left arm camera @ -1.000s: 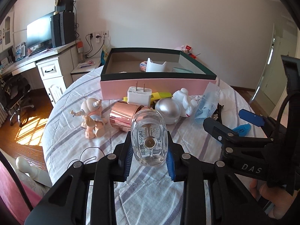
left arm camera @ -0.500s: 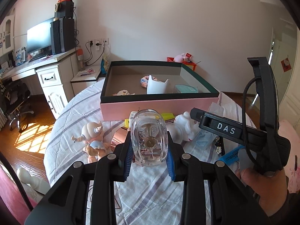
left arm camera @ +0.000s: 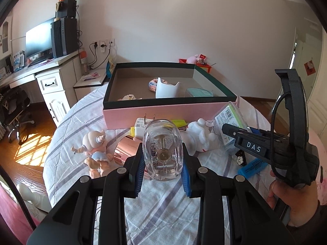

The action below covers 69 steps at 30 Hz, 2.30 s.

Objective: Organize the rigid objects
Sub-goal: 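Grasp the glass bottle with left tool while right tool grasps the clear case, then carry bottle and clear case into the pink box and open both tools, then lift both open tools up and away from the pink box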

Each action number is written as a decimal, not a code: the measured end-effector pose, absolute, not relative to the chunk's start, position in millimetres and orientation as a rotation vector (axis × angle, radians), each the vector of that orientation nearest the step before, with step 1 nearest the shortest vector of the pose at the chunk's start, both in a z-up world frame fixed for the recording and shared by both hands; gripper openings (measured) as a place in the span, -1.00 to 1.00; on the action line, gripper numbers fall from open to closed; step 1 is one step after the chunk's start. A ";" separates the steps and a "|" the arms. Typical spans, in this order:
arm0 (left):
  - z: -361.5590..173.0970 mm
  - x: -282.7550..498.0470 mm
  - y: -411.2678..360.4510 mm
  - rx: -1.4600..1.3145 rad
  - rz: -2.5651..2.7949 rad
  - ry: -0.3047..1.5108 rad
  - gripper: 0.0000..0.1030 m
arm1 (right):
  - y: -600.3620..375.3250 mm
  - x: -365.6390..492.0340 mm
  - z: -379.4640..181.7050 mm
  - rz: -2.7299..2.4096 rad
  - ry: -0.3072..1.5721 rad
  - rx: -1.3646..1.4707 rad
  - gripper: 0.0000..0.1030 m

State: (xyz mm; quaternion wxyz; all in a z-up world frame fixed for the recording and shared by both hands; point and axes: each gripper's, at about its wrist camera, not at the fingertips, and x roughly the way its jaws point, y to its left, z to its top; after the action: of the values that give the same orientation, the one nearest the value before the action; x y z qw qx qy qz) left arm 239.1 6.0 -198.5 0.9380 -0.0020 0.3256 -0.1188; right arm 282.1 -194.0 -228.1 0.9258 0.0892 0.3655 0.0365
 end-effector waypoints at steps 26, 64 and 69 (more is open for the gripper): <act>-125.5 315.7 4.4 0.043 -0.268 0.571 -0.40 | -174.3 292.4 -137.0 0.242 0.525 -0.019 -0.34; -119.4 336.5 3.1 0.065 -0.181 0.532 1.00 | -184.6 301.9 -121.9 0.142 0.519 -0.007 0.97; -104.5 268.6 12.2 0.039 -0.166 0.459 1.00 | -175.0 240.7 -105.4 0.147 0.439 -0.009 1.00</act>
State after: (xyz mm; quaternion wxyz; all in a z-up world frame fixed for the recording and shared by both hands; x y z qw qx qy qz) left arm 268.6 12.2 -104.5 0.9702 0.0193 0.2270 -0.0821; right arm 240.7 -175.0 -105.4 0.9733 -0.0045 0.2178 0.0727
